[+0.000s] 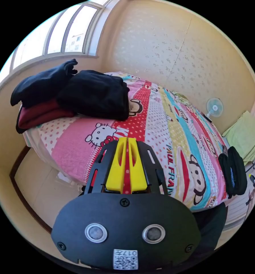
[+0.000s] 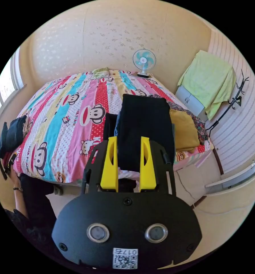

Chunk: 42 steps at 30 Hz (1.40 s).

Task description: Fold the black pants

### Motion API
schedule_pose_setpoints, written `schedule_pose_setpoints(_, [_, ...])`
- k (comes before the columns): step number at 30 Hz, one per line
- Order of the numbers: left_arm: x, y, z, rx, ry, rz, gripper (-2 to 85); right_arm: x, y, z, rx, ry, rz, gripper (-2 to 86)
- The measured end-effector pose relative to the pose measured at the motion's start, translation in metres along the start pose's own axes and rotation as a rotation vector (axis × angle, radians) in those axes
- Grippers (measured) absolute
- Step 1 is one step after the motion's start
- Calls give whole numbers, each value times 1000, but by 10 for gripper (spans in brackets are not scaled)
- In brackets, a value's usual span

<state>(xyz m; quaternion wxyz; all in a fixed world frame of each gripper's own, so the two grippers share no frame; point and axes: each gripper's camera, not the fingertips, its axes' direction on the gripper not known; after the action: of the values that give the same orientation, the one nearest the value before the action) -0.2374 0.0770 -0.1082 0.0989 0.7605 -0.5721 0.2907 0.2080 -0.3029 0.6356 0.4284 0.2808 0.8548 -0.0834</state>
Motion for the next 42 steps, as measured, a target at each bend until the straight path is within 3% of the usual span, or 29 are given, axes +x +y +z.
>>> schedule_pose_setpoints(2, [-11, -5, 8, -59, 27, -55, -10, -37, 1, -2, 83, -46, -8, 119])
schedule_pose_setpoints(4, [-24, -12, 5, -28, 93, -90, -10, -78, -7, 9, 114, -233, -77, 123])
schedule_pose_setpoints(6, [-37, -17, 0, -20, 110, -134, -9, -152, -32, 35, 70, -547, -298, 133])
schedule_pose_setpoints(12, [-100, -15, -48, 132, 123, -321, -10, -374, -105, 64, -69, -1126, -680, 145])
schedule_pose_setpoints(14, [-121, -15, -61, 156, 120, -376, -9, -440, -121, 64, -95, -1238, -775, 144])
schedule_pose_setpoints(18, [-163, -14, -84, 185, 110, -470, -10, -565, -160, 66, -140, -1326, -843, 142])
schedule_pose_setpoints(20, [-178, -15, -90, 181, 94, -485, -10, -605, -171, 76, -170, -1247, -821, 137])
schedule_pose_setpoints(22, [-195, -22, -94, 153, 77, -476, -10, -636, -173, 99, -284, -1192, -792, 120])
schedule_pose_setpoints(23, [-198, -24, -95, 146, 76, -473, -10, -647, -172, 117, -405, -1266, -778, 87])
schedule_pose_setpoints(25, [-211, -24, -95, 122, 99, -508, -10, -633, -180, 142, -471, -1418, -599, 58])
schedule_pose_setpoints(27, [-218, -21, -100, 137, 155, -559, -10, -601, -197, 188, -632, -1897, -258, 40])
schedule_pose_setpoints(29, [-217, -24, -108, 172, 196, -549, -10, -577, -200, 218, -708, -2165, 32, 32])
schedule_pose_setpoints(31, [-212, -32, -121, 174, 165, -520, -9, -544, -215, 231, -654, -2338, 221, 26])
schedule_pose_setpoints(33, [-209, -34, -129, 186, 173, -507, -6, -478, -256, 218, -458, -2443, 184, 19])
schedule_pose_setpoints(38, [-213, -33, -149, 243, 239, -528, 19, -281, -306, 181, 14, -2438, -75, 13])
schedule_pose_setpoints(40, [-215, -29, -156, 264, 284, -563, 31, -192, -304, 187, 129, -2302, 10, 13])
schedule_pose_setpoints(42, [-212, -28, -157, 269, 334, -579, 35, -82, -279, 196, 256, -1988, 87, 15])
